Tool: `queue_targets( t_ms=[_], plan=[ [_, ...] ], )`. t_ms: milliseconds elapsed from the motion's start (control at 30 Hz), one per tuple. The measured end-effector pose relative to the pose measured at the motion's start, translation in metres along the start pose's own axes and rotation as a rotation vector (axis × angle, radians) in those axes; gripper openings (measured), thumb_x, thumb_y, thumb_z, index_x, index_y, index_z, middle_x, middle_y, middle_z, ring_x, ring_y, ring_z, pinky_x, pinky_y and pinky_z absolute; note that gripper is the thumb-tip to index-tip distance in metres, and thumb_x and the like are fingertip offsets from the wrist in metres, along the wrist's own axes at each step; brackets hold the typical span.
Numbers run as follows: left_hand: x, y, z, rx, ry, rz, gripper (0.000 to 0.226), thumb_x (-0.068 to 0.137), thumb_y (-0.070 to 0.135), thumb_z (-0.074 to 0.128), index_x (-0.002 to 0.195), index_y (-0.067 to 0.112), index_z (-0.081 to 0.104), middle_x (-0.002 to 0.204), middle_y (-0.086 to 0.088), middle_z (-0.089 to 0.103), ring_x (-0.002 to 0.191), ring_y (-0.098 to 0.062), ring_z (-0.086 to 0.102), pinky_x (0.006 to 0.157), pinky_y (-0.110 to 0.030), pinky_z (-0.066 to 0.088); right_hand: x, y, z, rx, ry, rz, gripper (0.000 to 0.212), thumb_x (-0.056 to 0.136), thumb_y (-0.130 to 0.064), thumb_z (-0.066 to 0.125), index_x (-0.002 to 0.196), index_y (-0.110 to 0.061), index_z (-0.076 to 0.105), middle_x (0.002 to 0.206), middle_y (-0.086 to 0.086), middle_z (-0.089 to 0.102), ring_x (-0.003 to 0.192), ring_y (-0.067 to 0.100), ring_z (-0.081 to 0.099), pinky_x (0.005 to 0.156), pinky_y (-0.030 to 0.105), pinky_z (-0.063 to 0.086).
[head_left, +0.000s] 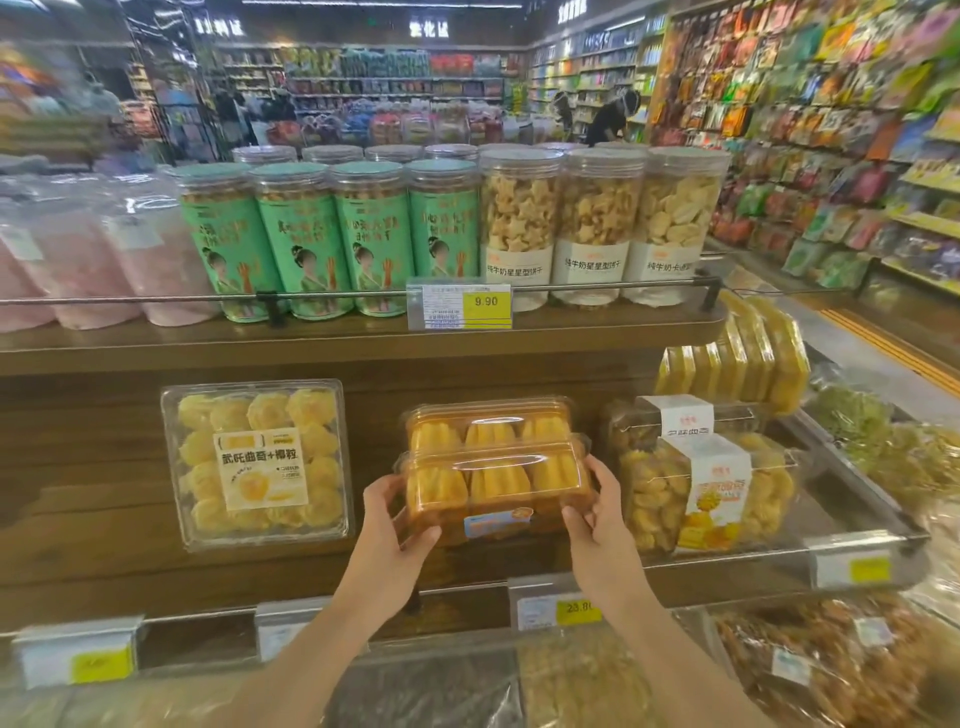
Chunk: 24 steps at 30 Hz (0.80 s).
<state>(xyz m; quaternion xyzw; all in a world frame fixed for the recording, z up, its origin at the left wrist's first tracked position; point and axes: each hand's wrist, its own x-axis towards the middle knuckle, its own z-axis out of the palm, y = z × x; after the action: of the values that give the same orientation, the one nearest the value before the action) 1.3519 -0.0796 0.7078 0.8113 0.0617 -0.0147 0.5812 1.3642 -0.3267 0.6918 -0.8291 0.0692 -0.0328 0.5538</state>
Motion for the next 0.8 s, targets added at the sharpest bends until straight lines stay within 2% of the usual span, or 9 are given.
queue_targets(
  t_ms=[133, 200, 300, 400, 467, 533, 633, 700, 800],
  plan=[
    [-0.002, 0.002, -0.006, 0.029, 0.005, -0.011, 0.066, 0.095, 0.007, 0.068, 0.143, 0.032, 0.029, 0.13, 0.027, 0.043, 0.131, -0.009, 0.052, 0.117, -0.044, 0.042, -0.005, -0.008, -0.001, -0.031, -0.015, -0.001, 0.066, 0.105, -0.021, 0.049, 0.155, -0.04, 0.01, 0.125, -0.009, 0.062, 0.094, -0.005, 0.062, 0.079, 0.019, 0.049],
    [-0.003, 0.004, -0.008, 0.039, 0.006, -0.008, 0.066, 0.095, 0.009, 0.069, 0.143, 0.031, 0.031, 0.131, 0.026, 0.044, 0.128, -0.009, 0.054, 0.116, -0.044, 0.043, -0.007, -0.012, -0.002, -0.057, -0.013, 0.001, 0.069, 0.104, -0.022, 0.051, 0.155, -0.04, 0.008, 0.13, -0.008, 0.061, 0.097, 0.0, 0.063, 0.081, 0.021, 0.051],
    [-0.006, 0.01, -0.012, 0.08, 0.017, 0.003, 0.066, 0.094, 0.013, 0.072, 0.146, 0.027, 0.034, 0.137, 0.018, 0.047, 0.124, -0.007, 0.056, 0.114, -0.042, 0.045, -0.009, -0.02, -0.004, -0.095, -0.007, 0.02, 0.074, 0.102, -0.025, 0.056, 0.156, -0.038, 0.007, 0.139, -0.007, 0.057, 0.119, 0.015, 0.061, 0.1, 0.036, 0.052],
    [-0.01, 0.018, -0.017, 0.114, 0.022, 0.01, 0.064, 0.094, 0.01, 0.071, 0.146, 0.026, 0.037, 0.128, 0.025, 0.051, 0.106, 0.004, 0.06, 0.108, -0.036, 0.05, -0.011, -0.03, -0.008, -0.159, -0.038, 0.036, 0.079, 0.099, -0.026, 0.061, 0.157, -0.034, 0.008, 0.145, -0.006, 0.052, 0.132, 0.018, 0.053, 0.111, 0.04, 0.045],
    [-0.012, 0.023, -0.021, 0.134, 0.023, 0.024, 0.064, 0.093, 0.005, 0.07, 0.145, 0.027, 0.039, 0.127, 0.026, 0.051, 0.1, 0.009, 0.063, 0.097, -0.027, 0.055, -0.011, -0.038, -0.012, -0.223, -0.045, 0.031, 0.078, 0.098, -0.024, 0.063, 0.158, -0.028, 0.013, 0.147, -0.005, 0.05, 0.135, 0.019, 0.049, 0.11, 0.037, 0.042],
    [-0.016, 0.03, -0.025, 0.185, 0.022, 0.054, 0.067, 0.093, 0.002, 0.07, 0.145, 0.029, 0.039, 0.14, 0.015, 0.05, 0.099, 0.008, 0.065, 0.085, -0.019, 0.056, -0.013, -0.047, -0.019, -0.311, -0.04, 0.027, 0.071, 0.099, -0.023, 0.062, 0.156, -0.025, 0.021, 0.145, -0.003, 0.052, 0.133, 0.02, 0.051, 0.108, 0.035, 0.043],
    [-0.024, 0.043, -0.034, 0.319, 0.01, 0.094, 0.071, 0.093, 0.008, 0.071, 0.149, 0.032, 0.034, 0.152, 0.006, 0.04, 0.111, -0.004, 0.06, 0.09, -0.024, 0.056, -0.016, -0.066, -0.031, -0.519, -0.064, 0.019, 0.061, 0.098, -0.024, 0.06, 0.152, -0.022, 0.031, 0.143, 0.003, 0.051, 0.126, 0.022, 0.054, 0.104, 0.035, 0.046],
    [-0.031, 0.052, -0.044, 0.412, 0.009, 0.118, 0.072, 0.094, 0.013, 0.071, 0.15, 0.034, 0.031, 0.153, 0.003, 0.038, 0.119, -0.008, 0.056, 0.087, -0.023, 0.055, -0.022, -0.081, -0.038, -0.676, -0.092, -0.001, 0.058, 0.097, -0.027, 0.059, 0.149, -0.023, 0.034, 0.142, 0.004, 0.048, 0.124, 0.023, 0.055, 0.101, 0.034, 0.048],
    [-0.044, 0.066, -0.065, 0.574, 0.015, 0.165, 0.064, 0.094, 0.024, 0.069, 0.146, 0.039, 0.034, 0.147, 0.005, 0.045, 0.114, -0.01, 0.058, 0.087, -0.028, 0.058, -0.038, -0.103, -0.045, -0.819, -0.098, -0.075, 0.053, 0.094, -0.031, 0.057, 0.144, -0.026, 0.039, 0.134, 0.003, 0.052, 0.119, 0.024, 0.057, 0.096, 0.038, 0.051]
  ],
)
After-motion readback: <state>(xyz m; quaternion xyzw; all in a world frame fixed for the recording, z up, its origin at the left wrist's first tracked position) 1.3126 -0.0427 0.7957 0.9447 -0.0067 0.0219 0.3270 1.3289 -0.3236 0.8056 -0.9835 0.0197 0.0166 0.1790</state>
